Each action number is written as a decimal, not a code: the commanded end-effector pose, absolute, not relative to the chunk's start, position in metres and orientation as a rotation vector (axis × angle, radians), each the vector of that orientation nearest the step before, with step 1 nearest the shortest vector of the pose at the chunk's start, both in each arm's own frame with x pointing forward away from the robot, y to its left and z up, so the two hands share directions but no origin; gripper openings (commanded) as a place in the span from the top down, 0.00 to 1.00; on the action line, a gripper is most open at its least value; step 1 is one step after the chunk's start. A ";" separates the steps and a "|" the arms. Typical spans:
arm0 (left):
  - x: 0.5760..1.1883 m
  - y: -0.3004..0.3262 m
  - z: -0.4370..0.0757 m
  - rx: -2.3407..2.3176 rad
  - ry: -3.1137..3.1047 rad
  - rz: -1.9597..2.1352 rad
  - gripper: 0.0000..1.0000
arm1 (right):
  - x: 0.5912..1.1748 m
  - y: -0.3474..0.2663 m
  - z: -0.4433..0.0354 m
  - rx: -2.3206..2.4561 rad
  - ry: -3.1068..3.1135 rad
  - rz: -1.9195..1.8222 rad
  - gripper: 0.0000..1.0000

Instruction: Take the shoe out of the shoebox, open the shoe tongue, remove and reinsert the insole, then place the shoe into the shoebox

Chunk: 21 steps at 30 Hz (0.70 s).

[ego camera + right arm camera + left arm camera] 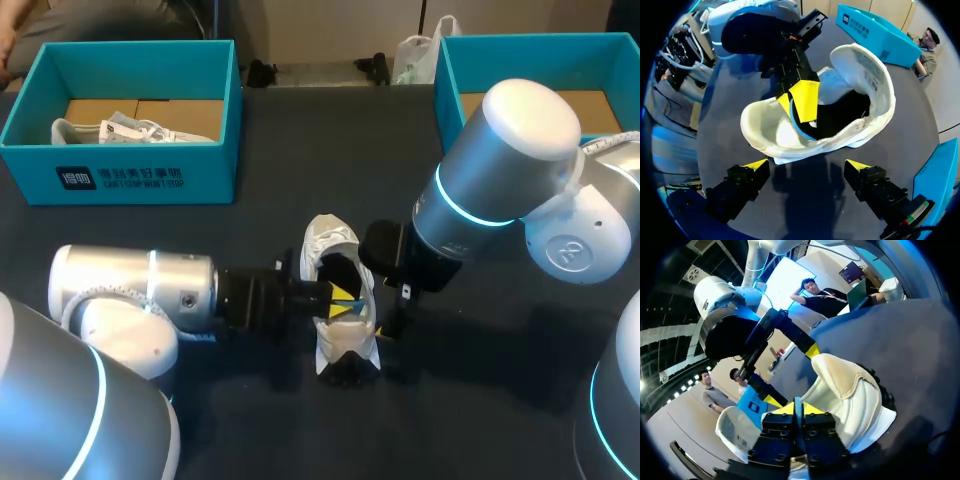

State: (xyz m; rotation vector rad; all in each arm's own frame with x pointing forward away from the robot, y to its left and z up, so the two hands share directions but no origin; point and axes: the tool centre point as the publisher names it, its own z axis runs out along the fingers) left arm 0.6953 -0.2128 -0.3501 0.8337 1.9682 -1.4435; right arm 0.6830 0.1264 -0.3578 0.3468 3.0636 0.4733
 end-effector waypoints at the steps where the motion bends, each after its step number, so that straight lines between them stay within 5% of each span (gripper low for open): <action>1: 0.687 -0.207 -0.342 0.845 1.984 -1.431 0.71 | 0.681 0.127 -0.359 0.349 3.059 0.471 0.00; 21: 0.674 -0.196 -0.310 0.945 2.044 -1.358 0.64 | 0.681 0.127 -0.359 0.349 3.059 0.471 0.00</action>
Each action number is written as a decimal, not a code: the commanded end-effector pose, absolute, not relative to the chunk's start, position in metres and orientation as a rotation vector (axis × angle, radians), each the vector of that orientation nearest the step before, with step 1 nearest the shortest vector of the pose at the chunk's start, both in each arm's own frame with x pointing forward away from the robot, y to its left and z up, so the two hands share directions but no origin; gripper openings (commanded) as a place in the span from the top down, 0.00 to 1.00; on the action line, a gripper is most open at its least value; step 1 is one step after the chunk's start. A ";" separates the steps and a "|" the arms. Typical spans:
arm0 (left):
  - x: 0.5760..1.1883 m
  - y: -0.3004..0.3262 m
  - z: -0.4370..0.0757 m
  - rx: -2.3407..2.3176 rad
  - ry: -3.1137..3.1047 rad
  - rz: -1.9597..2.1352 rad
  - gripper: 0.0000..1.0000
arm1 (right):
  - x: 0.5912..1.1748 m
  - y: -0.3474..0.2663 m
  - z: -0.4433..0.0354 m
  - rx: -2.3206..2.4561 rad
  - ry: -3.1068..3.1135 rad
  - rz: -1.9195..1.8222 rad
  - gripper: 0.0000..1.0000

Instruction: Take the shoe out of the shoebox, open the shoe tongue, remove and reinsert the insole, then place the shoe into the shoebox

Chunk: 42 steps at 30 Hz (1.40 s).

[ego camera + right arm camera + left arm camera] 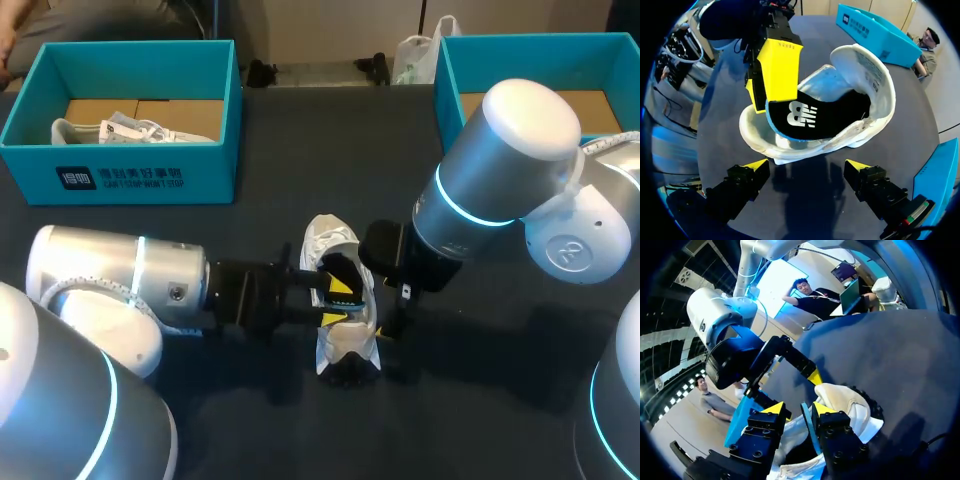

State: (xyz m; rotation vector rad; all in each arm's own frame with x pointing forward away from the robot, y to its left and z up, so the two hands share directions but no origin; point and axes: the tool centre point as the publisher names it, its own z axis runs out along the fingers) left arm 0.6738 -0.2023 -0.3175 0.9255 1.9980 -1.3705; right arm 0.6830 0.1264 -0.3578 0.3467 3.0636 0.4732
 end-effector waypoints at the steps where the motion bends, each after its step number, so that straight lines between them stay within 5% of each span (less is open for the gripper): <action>1: 0.675 -0.194 -0.311 0.959 2.055 -1.333 0.61 | 0.681 0.127 -0.359 0.349 3.059 0.471 0.00; 23: 0.673 -0.147 -0.295 1.219 2.209 -1.205 0.58 | 0.680 0.022 -0.318 0.324 3.097 0.389 0.00; 42: 0.678 -0.090 -0.258 1.695 2.264 -1.047 0.60 | 0.680 0.022 -0.318 0.324 3.097 0.389 0.00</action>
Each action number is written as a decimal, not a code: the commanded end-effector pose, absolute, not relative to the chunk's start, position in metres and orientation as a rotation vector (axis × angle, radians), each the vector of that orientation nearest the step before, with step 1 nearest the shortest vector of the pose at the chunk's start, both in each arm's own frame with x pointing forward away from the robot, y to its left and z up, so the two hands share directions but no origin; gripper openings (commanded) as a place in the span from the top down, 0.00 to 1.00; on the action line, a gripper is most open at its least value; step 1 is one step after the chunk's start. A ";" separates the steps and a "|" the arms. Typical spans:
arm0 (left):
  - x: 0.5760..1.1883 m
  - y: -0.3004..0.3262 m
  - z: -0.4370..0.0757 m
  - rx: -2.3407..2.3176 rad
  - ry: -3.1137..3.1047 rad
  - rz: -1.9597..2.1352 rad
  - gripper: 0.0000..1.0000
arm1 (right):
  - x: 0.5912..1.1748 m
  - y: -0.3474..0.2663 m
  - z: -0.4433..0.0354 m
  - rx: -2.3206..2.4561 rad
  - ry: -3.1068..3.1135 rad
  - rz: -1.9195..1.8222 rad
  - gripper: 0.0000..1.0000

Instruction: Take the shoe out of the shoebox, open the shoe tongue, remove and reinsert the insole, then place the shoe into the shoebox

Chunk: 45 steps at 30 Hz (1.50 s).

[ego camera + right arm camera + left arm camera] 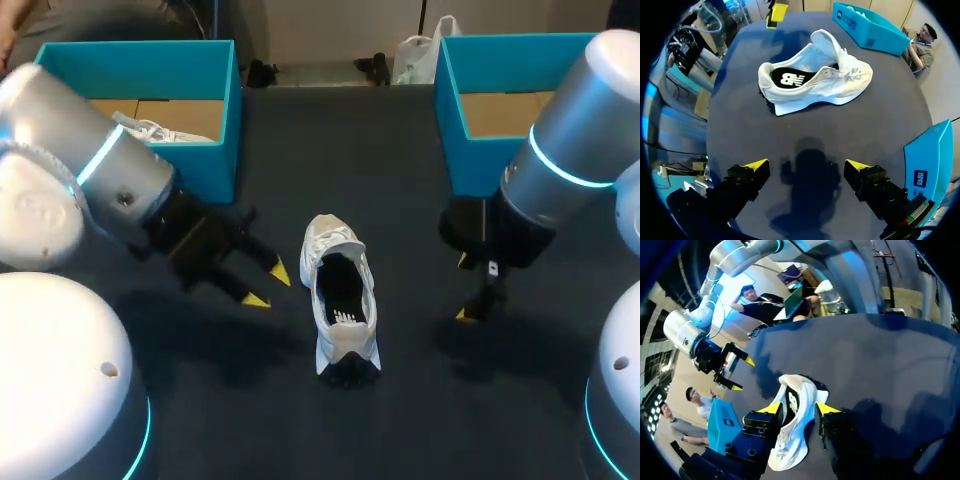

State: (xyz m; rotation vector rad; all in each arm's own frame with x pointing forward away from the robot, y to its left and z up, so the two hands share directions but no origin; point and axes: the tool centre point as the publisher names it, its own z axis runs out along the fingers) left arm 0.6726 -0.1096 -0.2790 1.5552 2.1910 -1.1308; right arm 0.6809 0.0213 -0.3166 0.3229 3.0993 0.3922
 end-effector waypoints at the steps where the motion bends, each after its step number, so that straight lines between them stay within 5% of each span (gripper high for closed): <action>1: 0.678 -0.086 -0.255 1.714 2.269 -1.043 0.62 | 0.680 0.022 -0.318 0.324 3.097 0.389 0.00; 14: 0.684 -0.056 -0.249 1.872 2.324 -0.933 0.69 | 0.674 -0.043 -0.299 0.444 3.078 0.337 0.00; 19: 0.690 -0.056 -0.242 1.913 2.316 -0.928 1.00 | 0.674 -0.045 -0.298 0.461 3.074 0.342 0.00; 45: 0.690 -0.060 -0.215 2.223 2.278 -0.697 1.00 | 0.674 -0.045 -0.298 0.461 3.074 0.342 0.00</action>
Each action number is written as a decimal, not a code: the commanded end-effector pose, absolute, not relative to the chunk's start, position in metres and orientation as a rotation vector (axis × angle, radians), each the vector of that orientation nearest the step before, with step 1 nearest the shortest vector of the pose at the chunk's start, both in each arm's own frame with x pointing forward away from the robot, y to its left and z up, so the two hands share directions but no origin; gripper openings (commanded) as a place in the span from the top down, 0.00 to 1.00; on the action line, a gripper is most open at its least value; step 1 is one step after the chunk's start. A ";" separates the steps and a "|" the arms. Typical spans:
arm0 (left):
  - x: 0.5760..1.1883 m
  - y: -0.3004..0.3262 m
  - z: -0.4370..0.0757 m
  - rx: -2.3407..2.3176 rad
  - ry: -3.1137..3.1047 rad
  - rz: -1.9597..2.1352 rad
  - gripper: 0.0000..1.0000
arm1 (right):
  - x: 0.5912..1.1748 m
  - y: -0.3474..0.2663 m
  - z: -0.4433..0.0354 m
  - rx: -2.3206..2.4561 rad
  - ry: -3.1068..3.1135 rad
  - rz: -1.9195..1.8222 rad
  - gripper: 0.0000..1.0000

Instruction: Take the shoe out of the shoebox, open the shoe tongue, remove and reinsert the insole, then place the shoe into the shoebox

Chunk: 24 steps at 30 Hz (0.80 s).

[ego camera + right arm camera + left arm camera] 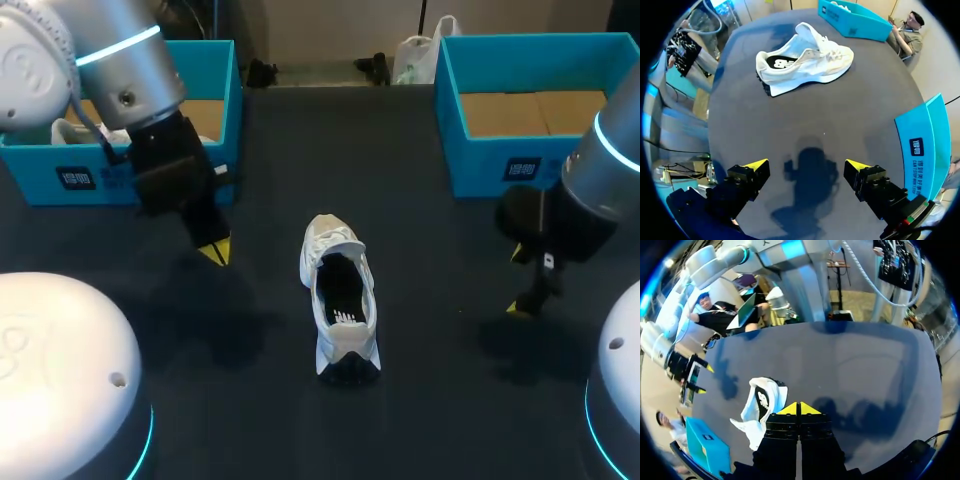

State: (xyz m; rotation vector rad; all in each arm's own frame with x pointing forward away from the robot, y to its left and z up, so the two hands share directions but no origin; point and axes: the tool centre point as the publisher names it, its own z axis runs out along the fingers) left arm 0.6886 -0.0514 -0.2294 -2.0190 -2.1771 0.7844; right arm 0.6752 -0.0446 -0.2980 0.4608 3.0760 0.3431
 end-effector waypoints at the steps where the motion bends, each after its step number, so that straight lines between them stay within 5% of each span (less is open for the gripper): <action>1: 0.690 -0.061 -0.214 -2.062 -2.138 0.627 1.00 | 0.674 -0.045 -0.298 0.461 3.074 0.342 0.00; 24: 0.668 -0.099 -0.219 -2.187 -1.915 0.387 1.00 | 0.674 -0.045 -0.298 0.461 3.074 0.342 0.00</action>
